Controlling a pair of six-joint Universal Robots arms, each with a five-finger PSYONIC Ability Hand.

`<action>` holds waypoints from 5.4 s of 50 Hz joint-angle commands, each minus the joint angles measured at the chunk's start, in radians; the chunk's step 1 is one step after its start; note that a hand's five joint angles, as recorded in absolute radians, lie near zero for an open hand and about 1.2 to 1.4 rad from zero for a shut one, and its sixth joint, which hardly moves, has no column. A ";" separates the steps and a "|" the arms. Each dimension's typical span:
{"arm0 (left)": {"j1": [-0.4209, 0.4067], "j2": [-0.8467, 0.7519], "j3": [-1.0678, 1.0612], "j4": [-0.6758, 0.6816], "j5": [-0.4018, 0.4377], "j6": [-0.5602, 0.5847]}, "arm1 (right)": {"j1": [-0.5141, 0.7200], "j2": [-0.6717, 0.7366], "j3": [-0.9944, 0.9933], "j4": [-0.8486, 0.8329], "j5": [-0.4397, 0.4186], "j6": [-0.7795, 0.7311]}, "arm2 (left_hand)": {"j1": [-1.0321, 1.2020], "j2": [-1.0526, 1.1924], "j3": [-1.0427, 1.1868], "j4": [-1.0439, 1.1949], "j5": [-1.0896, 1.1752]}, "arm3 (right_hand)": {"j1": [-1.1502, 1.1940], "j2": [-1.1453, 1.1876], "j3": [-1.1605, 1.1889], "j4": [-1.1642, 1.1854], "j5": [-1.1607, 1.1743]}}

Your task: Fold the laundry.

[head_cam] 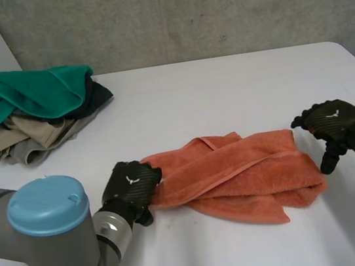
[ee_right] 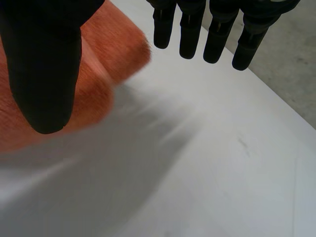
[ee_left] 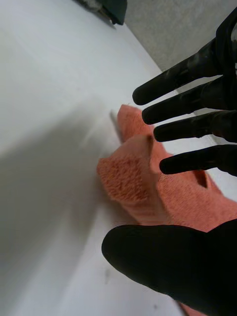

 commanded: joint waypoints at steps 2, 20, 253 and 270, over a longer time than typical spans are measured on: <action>-0.015 -0.016 0.001 0.009 0.010 0.045 | -0.078 0.035 0.009 -0.002 -0.083 0.006 | 0.162 0.164 0.162 0.165 0.158 | 0.104 0.115 0.105 0.095 0.085; -0.004 -0.148 0.136 0.207 0.011 0.163 | -0.070 0.190 -0.159 0.101 -0.235 0.201 | 0.866 0.869 0.866 0.870 0.862 | 1.075 1.086 1.076 1.066 1.055; 0.352 0.112 0.042 0.006 0.163 0.528 | -0.119 0.094 -0.088 -0.030 0.138 -0.319 | 0.866 0.869 0.866 0.870 0.862 | 1.075 1.086 1.076 1.066 1.055; 0.258 -0.373 0.616 0.094 -0.021 0.530 | -0.027 0.379 -0.354 -0.324 0.252 -0.308 | 0.866 0.869 0.866 0.870 0.862 | 1.075 1.086 1.076 1.066 1.055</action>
